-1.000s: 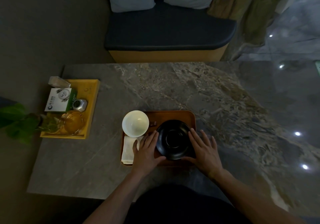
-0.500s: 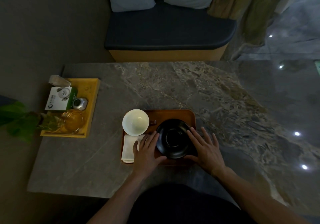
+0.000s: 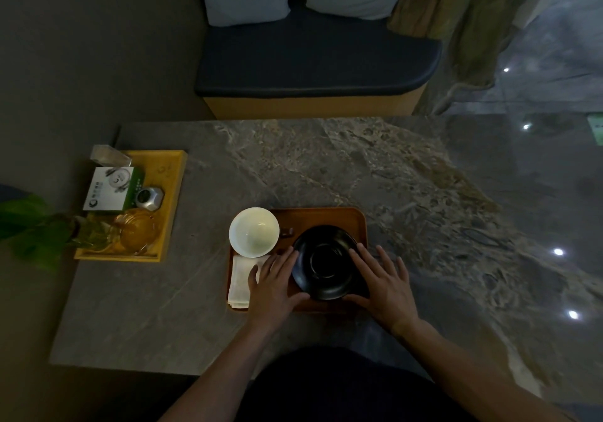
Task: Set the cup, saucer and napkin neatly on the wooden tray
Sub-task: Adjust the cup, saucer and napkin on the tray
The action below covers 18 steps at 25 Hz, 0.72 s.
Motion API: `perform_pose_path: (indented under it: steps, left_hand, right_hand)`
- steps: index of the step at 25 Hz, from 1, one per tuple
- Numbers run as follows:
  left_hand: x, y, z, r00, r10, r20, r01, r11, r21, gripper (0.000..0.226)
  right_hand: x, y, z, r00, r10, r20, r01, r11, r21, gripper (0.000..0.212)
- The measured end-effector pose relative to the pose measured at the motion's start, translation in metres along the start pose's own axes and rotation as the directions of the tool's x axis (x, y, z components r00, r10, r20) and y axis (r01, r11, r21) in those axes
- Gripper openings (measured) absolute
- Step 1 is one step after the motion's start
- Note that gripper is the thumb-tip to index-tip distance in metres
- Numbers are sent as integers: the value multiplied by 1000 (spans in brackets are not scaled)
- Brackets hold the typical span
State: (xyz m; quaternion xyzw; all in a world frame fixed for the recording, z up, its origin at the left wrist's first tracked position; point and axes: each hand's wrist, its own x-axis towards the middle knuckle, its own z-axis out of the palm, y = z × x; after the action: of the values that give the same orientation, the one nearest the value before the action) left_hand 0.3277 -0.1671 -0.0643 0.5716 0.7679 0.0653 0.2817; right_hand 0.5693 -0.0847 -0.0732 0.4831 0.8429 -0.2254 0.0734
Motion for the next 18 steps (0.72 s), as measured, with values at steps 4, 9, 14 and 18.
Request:
perform_pose_path:
  steps: [4, 9, 14, 18]
  left_hand:
    - [-1, 0, -3, 1000, 13, 13, -13, 1000, -4, 89]
    - [-3, -1, -3, 1000, 8, 25, -7, 1000, -22, 89]
    - [-3, 1, 1, 1000, 4, 21, -3, 1000, -19, 88]
    - [-2, 0, 2, 1000, -5, 26, 5, 1000, -12, 89]
  right_hand:
    - [-3, -2, 3, 1000, 5, -11, -5, 1000, -8, 93]
    - [-7, -2, 6, 1000, 24, -8, -24, 1000, 10, 89]
    - [0, 4, 3, 1000, 6, 25, -6, 1000, -4, 94]
    - [0, 3, 3, 1000, 8, 18, -8, 1000, -3, 94]
